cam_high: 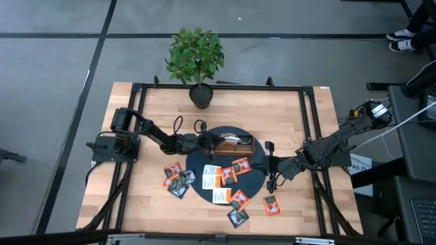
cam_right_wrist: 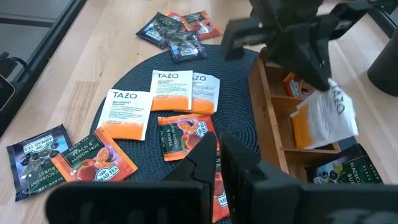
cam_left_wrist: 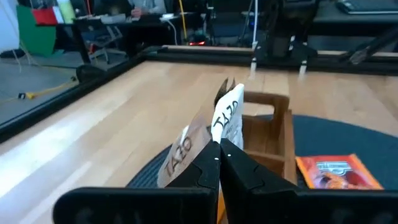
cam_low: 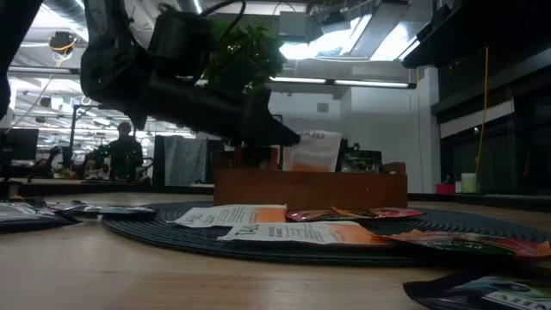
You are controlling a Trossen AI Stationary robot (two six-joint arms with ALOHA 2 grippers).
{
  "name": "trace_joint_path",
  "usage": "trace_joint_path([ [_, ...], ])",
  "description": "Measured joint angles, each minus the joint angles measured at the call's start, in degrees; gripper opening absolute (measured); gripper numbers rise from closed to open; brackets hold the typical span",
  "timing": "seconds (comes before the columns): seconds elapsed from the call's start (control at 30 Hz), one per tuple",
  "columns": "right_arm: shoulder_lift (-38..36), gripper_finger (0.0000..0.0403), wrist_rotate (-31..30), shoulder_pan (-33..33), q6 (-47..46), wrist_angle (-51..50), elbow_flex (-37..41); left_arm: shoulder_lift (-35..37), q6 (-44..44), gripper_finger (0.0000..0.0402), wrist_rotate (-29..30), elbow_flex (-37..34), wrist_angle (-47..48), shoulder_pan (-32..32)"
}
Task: Pick & Place Tea
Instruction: Put the white tea bag into the middle of the wooden organizer
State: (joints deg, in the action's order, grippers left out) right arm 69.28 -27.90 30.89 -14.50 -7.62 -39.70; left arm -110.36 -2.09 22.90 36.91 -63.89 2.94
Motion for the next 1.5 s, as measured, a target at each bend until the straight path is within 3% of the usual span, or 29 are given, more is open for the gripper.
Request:
trace_joint_path([
  [0.3, 0.0, 0.0026, 0.0, 0.0, 0.0, -0.6, 0.0, -0.5, 0.7, 0.0002, 0.1, 0.0, -1.8, -0.1],
  [1.07, 0.0, 0.0026, 0.0, 0.0, 0.0, -0.6, 0.0, -0.5, -3.3, 0.0004, 1.6, 0.0, 4.8, 0.4],
  [1.5, 0.0, 0.0026, 0.0, 0.0, -0.2, -0.6, 0.0, -0.5, -1.8, 0.0034, 3.1, 0.0, 5.4, 0.3],
])
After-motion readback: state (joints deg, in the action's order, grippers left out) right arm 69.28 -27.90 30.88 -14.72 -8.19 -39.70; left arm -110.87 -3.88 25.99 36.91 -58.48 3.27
